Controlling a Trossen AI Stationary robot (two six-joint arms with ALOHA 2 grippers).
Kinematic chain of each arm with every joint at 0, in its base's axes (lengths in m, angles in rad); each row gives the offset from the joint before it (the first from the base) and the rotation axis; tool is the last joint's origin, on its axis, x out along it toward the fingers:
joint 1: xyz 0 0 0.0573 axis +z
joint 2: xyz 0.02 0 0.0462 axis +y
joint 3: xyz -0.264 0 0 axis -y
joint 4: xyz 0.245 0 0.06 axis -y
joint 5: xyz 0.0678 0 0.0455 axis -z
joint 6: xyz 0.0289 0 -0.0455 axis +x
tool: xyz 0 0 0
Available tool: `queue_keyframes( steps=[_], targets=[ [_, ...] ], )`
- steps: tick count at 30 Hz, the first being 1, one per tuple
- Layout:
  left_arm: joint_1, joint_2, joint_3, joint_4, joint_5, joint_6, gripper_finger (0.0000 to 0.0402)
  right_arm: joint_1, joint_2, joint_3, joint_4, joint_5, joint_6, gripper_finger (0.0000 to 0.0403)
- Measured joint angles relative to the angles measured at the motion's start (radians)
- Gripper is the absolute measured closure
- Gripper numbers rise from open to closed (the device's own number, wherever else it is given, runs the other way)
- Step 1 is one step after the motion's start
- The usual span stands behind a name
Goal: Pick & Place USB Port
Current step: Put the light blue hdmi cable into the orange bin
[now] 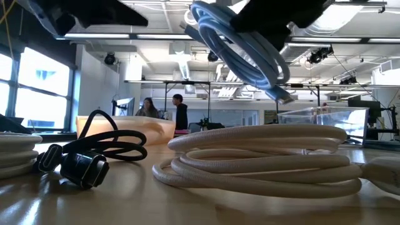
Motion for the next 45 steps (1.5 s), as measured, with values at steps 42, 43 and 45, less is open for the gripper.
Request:
queue_keyframes(
  steps=[42, 43, 45],
  targets=[
    [0.151, 0.062, 0.001, 0.209, 0.252, 0.066, 0.0261, -0.102, -0.002, 0.0, 0.136, -0.209, -0.067, 0.0367],
    [0.151, 0.062, 0.001, 0.201, 0.26, 0.066, 0.029, -0.102, -0.002, 0.0, 0.136, -0.211, -0.066, 0.0367],
    [0.151, 0.063, 0.0, 0.187, 0.264, 0.072, 0.0353, -0.102, -0.002, 0.0, 0.135, -0.213, -0.065, 0.0367]
  ],
)
